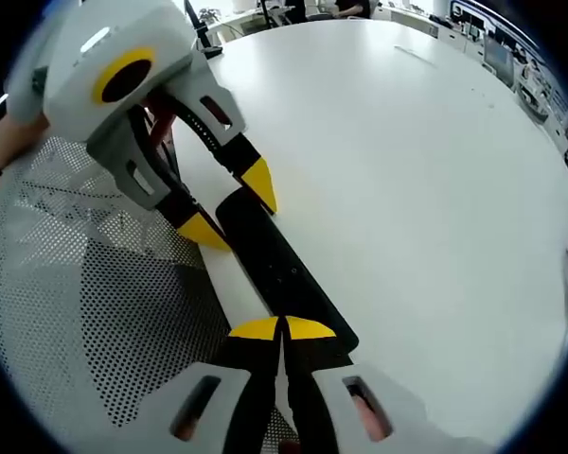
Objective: Press the specified remote control buttons in sequence, fully releasing each button before pressing the next.
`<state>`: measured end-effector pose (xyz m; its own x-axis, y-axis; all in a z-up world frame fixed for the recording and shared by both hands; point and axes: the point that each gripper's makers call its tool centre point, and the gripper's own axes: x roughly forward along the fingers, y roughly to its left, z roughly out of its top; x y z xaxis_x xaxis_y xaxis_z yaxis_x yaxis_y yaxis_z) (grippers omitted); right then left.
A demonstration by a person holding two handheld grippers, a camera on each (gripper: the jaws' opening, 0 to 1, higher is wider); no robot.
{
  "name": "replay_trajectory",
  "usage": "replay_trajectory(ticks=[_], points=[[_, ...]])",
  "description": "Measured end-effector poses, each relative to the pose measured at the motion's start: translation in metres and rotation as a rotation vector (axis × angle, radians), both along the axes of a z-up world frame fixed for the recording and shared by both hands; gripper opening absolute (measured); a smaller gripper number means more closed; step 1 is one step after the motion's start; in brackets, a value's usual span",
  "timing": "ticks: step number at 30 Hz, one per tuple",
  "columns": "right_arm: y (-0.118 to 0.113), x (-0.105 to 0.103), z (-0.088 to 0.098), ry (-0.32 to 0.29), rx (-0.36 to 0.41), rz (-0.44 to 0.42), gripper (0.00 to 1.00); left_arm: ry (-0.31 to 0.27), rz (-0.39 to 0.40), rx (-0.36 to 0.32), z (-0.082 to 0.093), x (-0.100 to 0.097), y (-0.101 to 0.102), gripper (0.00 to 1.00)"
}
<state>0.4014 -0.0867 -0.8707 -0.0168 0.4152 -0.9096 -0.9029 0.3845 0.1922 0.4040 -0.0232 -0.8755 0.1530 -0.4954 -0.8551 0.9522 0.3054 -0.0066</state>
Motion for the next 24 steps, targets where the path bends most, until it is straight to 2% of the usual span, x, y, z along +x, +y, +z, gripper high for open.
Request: replay_trajectory(ticks=[8,24], points=[[0.0,0.0006,0.0001,0.039,0.014,-0.049,0.0,0.001,0.007,-0.003,-0.0001,0.0003,-0.0001,0.26],[0.0,0.0015,-0.0006,0.072,0.007,-0.081,0.0,-0.005,-0.006,-0.011,0.0001,0.0,-0.0007,0.26]])
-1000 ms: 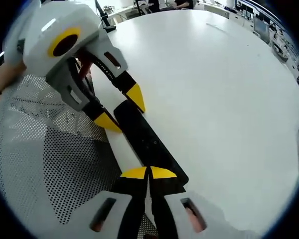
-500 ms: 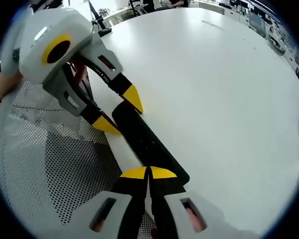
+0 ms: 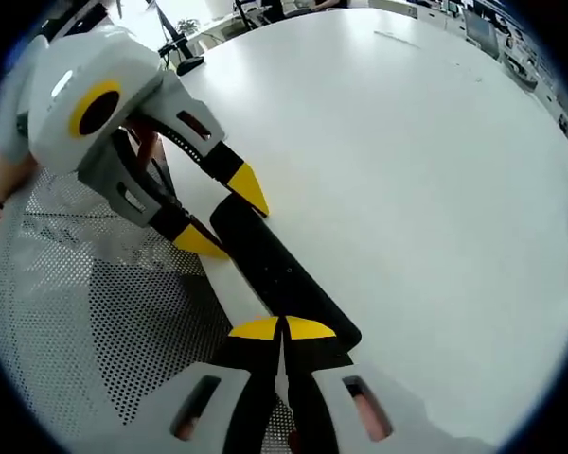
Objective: Press the specified remote control buttons in sequence, fully releasing each button before pressing the next.
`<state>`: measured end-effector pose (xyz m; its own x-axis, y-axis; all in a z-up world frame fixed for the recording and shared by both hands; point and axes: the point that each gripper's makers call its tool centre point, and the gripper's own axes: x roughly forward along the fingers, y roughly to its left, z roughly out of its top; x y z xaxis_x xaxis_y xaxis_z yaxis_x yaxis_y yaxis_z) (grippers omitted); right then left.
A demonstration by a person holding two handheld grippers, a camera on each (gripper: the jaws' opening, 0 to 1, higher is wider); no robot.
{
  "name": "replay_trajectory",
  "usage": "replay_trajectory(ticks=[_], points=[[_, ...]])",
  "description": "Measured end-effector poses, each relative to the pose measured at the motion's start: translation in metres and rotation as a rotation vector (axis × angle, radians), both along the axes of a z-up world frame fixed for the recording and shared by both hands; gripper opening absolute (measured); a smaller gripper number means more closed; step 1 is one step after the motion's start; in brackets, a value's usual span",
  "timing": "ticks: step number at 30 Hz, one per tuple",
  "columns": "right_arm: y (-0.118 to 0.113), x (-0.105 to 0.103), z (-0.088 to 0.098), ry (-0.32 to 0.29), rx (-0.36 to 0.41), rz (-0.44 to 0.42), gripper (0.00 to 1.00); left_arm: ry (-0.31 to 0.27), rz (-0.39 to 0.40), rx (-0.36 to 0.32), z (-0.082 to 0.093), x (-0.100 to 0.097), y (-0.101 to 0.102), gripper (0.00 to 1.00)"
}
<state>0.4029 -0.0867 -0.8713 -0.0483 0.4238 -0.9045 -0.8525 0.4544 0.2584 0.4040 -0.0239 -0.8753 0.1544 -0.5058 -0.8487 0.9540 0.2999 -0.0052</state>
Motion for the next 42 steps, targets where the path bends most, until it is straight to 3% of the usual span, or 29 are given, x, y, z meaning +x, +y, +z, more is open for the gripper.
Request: replay_trajectory(ticks=[13,42], points=[[0.0,-0.002,0.0,0.004,-0.009,0.001,0.0,-0.003,-0.006,0.001,0.0,0.0,-0.001,0.26],[0.0,0.012,0.001,-0.114,-0.023,0.058,0.0,-0.006,-0.015,0.001,0.0,0.001,-0.002,0.25]])
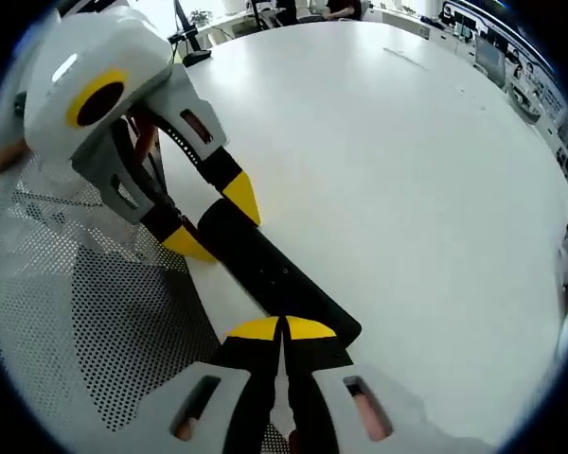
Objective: Press the specified remote control buttons in sequence, fully releasing each button before pressing the next.
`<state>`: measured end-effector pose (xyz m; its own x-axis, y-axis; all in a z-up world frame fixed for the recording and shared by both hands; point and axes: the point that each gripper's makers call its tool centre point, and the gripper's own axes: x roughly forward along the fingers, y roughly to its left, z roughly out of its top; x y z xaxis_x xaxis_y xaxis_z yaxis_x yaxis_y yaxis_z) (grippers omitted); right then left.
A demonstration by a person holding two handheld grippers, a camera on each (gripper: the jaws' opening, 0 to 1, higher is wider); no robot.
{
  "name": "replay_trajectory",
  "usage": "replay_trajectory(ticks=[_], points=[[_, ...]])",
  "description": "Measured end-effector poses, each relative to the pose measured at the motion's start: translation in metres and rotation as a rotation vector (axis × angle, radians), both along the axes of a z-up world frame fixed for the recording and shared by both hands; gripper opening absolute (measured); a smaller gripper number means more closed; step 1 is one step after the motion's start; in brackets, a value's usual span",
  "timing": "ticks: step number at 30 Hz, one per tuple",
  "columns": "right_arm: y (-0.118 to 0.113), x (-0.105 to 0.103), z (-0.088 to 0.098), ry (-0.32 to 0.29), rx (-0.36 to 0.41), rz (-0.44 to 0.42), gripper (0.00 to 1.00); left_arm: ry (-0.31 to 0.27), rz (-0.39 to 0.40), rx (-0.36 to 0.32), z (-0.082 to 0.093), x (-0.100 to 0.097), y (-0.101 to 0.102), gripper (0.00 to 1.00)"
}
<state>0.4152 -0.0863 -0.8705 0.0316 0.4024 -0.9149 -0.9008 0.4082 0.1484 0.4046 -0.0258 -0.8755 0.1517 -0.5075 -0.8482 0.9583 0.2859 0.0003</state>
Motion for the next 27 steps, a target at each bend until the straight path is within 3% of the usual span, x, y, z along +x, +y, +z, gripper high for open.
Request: replay_trajectory(ticks=[13,18,27], points=[[-0.0001,0.0002,-0.0011,0.017,0.017,-0.035,0.0,-0.002,0.001,-0.001,-0.0004,0.0001,-0.0001,0.25],[0.0003,-0.0002,-0.001,-0.004,0.019,-0.019,0.0,-0.001,-0.001,-0.001,-0.0006,0.0003,-0.0002,0.25],[0.0003,0.0001,-0.0002,0.024,0.02,-0.038,0.0,0.0,-0.001,-0.001,-0.0003,0.0001,-0.0003,0.25]])
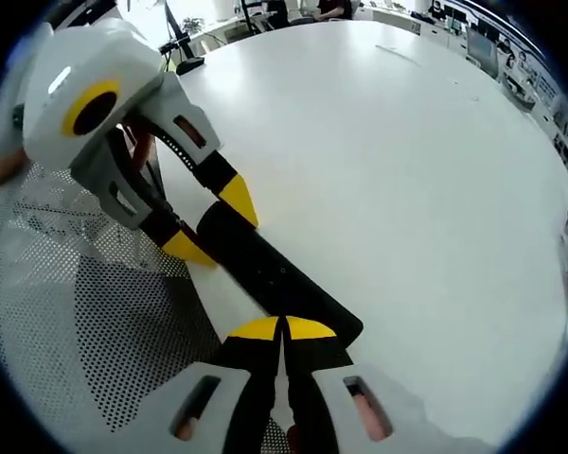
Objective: Press the specified remote control buttons in sequence, fully releasing each button before pressing the next.
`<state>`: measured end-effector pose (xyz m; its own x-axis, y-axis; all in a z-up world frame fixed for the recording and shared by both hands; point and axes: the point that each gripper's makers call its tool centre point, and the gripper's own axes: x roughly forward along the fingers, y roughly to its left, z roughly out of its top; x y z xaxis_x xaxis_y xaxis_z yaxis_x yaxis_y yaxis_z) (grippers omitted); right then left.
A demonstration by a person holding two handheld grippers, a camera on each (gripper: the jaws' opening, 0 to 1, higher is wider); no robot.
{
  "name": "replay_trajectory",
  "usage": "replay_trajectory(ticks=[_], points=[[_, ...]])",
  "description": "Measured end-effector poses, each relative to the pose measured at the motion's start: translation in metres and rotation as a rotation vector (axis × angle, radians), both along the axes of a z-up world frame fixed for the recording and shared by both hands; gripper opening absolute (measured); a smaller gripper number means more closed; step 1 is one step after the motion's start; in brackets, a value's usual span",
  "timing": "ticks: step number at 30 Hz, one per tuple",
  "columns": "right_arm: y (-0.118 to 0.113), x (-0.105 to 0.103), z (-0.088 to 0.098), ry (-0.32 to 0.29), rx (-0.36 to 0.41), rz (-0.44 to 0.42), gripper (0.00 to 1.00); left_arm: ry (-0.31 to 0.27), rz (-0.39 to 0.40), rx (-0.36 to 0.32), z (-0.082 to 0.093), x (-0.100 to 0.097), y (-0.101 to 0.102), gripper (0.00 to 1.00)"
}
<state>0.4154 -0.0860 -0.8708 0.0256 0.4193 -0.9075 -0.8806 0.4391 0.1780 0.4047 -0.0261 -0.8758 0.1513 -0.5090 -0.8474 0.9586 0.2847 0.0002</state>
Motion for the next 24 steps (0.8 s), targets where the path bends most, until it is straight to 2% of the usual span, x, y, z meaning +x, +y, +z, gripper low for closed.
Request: replay_trajectory(ticks=[8,14,24], points=[[0.0,0.002,0.001,-0.016,-0.001,0.012,0.0,-0.003,-0.014,0.004,0.0,0.0,-0.001,0.25],[0.005,0.016,0.009,-0.105,0.026,0.007,0.0,-0.005,-0.026,0.002,0.0,-0.001,-0.002,0.24],[0.006,0.013,0.006,-0.109,0.012,0.028,0.0,-0.005,-0.033,-0.003,0.0,-0.001,-0.003,0.24]])
